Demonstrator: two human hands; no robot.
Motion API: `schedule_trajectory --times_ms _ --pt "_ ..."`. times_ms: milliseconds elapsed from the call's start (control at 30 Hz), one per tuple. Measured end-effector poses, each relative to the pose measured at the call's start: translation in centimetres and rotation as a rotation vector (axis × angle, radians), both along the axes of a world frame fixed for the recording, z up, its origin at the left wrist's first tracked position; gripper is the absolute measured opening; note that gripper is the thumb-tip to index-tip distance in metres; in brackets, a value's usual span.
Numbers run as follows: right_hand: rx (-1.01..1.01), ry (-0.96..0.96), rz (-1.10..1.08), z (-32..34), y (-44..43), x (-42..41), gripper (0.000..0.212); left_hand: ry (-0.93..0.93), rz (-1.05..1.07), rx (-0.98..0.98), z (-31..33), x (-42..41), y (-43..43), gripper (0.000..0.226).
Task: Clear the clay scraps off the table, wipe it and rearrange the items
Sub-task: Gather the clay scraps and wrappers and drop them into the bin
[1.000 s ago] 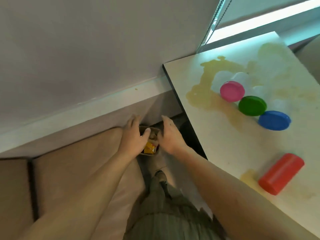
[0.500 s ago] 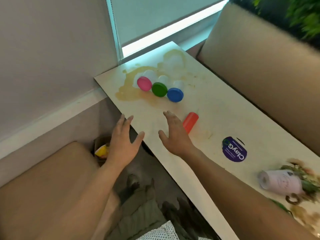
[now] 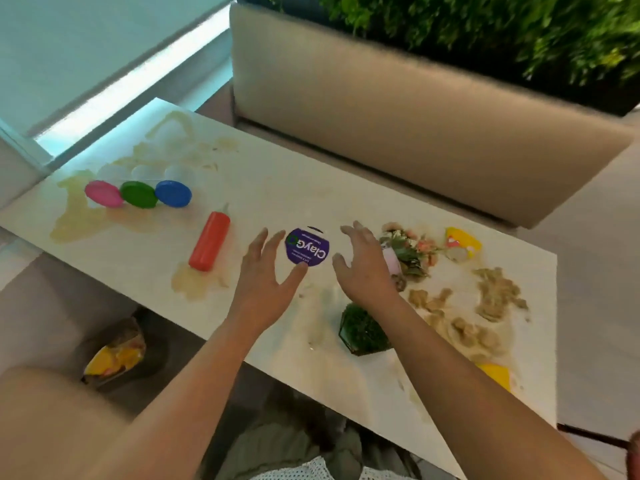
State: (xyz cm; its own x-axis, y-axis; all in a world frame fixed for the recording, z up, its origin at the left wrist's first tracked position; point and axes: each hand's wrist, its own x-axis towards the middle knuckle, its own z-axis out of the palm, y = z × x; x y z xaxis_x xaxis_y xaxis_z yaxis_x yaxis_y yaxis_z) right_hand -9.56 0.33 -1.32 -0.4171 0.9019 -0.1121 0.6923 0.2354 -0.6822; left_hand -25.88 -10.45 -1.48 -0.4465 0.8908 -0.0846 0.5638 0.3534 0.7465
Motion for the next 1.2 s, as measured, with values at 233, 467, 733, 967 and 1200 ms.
schedule_trajectory --times_ms 233,467,733,967,1200 --pt "-0.054 0.053 -0.398 -1.8 2.5 9.5 0.056 -0.057 -0.253 -0.087 0.3 7.0 5.7 0.066" --pt "-0.194 -0.188 -0.530 -7.2 2.8 17.0 0.055 -0.096 -0.387 -0.170 0.5 12.3 8.1 0.060" --pt "-0.278 -0.441 -0.332 -11.6 2.6 19.0 0.069 -0.152 -0.382 -0.232 -0.7 15.0 7.9 0.029" --pt "-0.107 -0.568 -0.173 -13.3 3.2 18.5 0.043 -0.114 -0.333 -0.234 -0.6 15.6 7.5 0.029" --pt "0.008 -0.372 -0.068 -13.4 1.5 19.3 0.030 -0.125 -0.318 -0.184 -0.5 16.5 6.9 0.022"
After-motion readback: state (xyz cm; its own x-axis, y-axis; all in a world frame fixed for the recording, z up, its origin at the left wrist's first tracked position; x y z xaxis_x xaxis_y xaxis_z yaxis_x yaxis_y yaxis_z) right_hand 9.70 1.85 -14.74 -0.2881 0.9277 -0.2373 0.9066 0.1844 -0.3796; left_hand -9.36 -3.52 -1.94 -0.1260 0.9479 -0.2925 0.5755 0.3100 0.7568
